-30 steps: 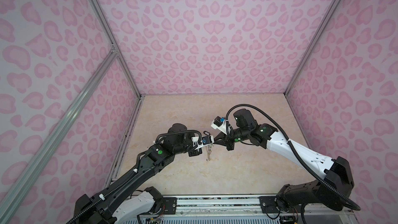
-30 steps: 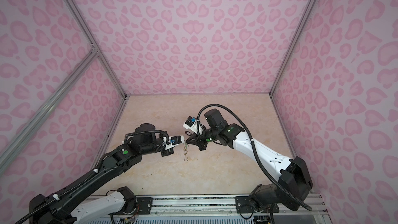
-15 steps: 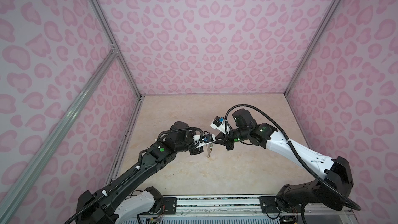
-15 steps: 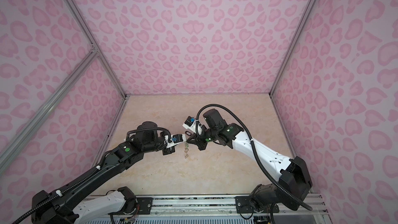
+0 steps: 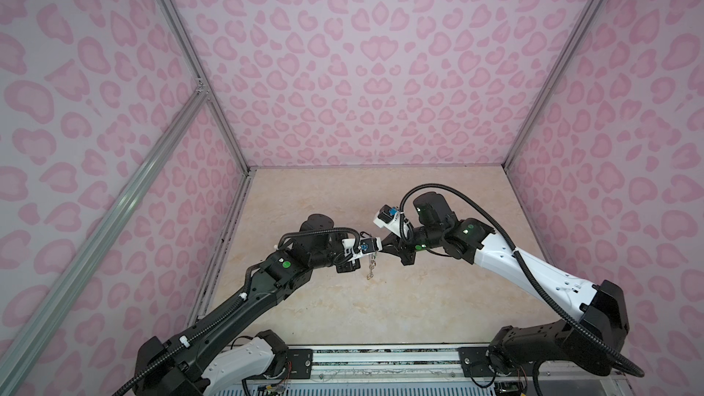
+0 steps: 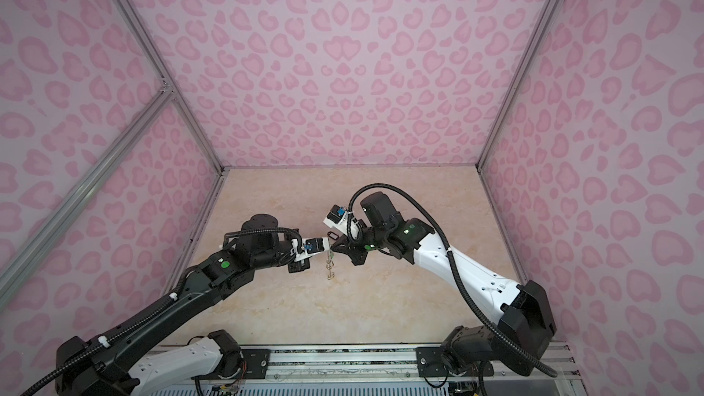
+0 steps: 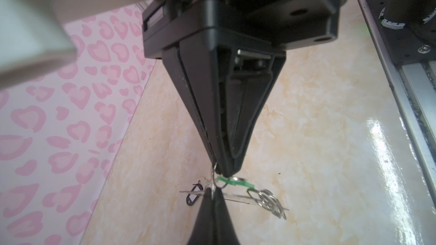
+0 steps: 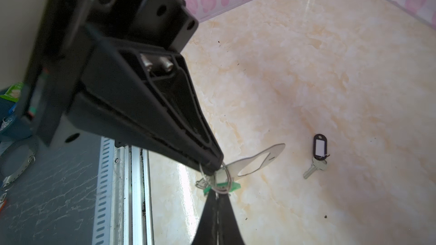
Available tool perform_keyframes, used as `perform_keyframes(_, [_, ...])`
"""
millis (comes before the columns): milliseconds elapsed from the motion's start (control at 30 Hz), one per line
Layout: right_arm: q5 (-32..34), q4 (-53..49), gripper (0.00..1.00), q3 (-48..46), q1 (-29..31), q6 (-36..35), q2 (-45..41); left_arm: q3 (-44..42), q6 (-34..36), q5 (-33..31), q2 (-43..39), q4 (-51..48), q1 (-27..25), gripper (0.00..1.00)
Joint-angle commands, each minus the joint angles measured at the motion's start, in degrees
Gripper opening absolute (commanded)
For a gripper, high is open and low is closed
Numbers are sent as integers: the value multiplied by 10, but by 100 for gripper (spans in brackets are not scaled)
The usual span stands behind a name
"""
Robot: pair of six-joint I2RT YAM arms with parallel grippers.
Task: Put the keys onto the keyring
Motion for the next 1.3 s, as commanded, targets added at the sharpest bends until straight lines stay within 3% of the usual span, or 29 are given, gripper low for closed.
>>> perform_keyframes(0, [-6,23,0,-8,-2,-25,-10,4,12,24,-1,-22,-1,3])
perform_keyframes(533, [-50,-18,0,9,-10,-36,8,1,40,12,-7,-27,-2,3])
perform_keyframes(733, [-42,-44,0,9,-12,-38,1,-2,47,-12,-10,-17,-2,3])
perform_keyframes(933, [-26,-43,0,-9,-8,-42,-15,0,46,-1,-9,-16,-2,3])
perform_keyframes(1167, [-57,-27,0,-5,-4,-8,-2,-8,51,-12,-17,2,-2,3])
perform_keyframes(1267, [-34,-32,0,-11,-5,-21,-8,-16,72,3,-25,11,-2,3])
